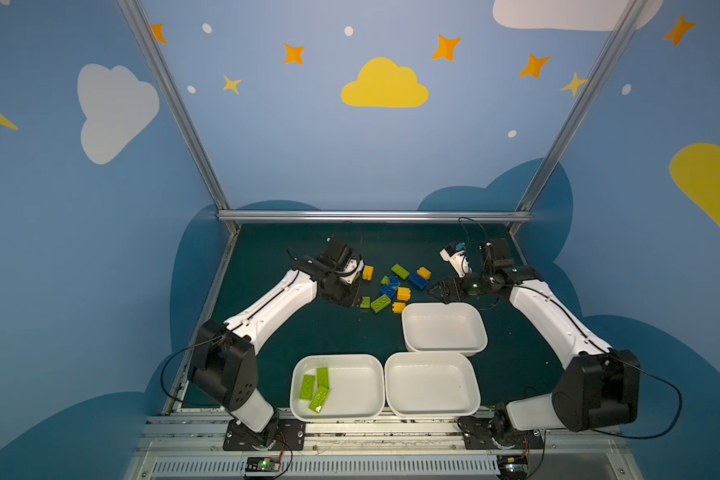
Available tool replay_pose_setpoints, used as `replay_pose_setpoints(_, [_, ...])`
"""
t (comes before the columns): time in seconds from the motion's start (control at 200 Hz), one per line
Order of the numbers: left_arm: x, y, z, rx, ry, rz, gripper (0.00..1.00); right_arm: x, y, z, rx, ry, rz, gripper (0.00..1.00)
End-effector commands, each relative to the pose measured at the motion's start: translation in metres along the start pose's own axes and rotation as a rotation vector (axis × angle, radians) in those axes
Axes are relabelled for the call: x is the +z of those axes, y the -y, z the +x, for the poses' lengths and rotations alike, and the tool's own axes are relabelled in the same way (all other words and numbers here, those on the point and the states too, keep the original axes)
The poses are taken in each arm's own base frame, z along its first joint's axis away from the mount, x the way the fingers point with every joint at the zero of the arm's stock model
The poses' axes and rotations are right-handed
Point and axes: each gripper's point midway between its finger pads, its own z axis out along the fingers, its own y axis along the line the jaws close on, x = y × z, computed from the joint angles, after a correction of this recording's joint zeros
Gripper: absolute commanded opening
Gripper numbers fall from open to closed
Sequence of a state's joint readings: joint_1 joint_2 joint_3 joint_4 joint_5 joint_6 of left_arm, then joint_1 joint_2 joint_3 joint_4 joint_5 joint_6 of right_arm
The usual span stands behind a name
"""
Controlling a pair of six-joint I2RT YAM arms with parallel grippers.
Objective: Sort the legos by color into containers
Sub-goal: 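Carry the yellow brick across to the middle white bin and release it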
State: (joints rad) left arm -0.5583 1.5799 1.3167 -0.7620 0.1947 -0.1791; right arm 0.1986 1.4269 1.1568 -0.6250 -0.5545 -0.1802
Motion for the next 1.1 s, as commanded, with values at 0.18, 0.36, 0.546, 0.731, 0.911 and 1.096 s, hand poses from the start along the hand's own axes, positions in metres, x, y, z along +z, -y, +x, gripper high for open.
replay_pose_setpoints(0.18, [0.013, 0.108, 0.04, 0.298, 0.001, 0.189, 0.31, -0.007, -0.004, -0.007, 0.057, 0.045, -0.041, 0.99])
replay_pose_setpoints(0.36, [0.044, 0.136, 0.072, 0.559, -0.054, 0.197, 0.31, -0.003, -0.002, -0.003, 0.078, 0.046, -0.048, 0.99])
replay_pose_setpoints(0.546, [0.073, 0.14, 0.1, 0.684, -0.157, 0.199, 0.31, -0.002, -0.001, 0.005, 0.084, 0.047, -0.033, 0.99])
replay_pose_setpoints(0.731, [0.085, 0.138, 0.11, 0.702, -0.186, 0.2, 0.38, -0.003, 0.0, 0.017, 0.092, 0.036, -0.027, 0.99])
replay_pose_setpoints(0.911, [0.058, 0.14, 0.095, 0.645, -0.154, 0.159, 0.58, -0.007, -0.001, 0.019, 0.094, 0.042, -0.021, 0.99])
replay_pose_setpoints(1.096, [0.023, 0.101, 0.058, 0.547, -0.076, 0.007, 0.64, -0.008, -0.002, 0.015, 0.099, 0.059, -0.032, 0.99])
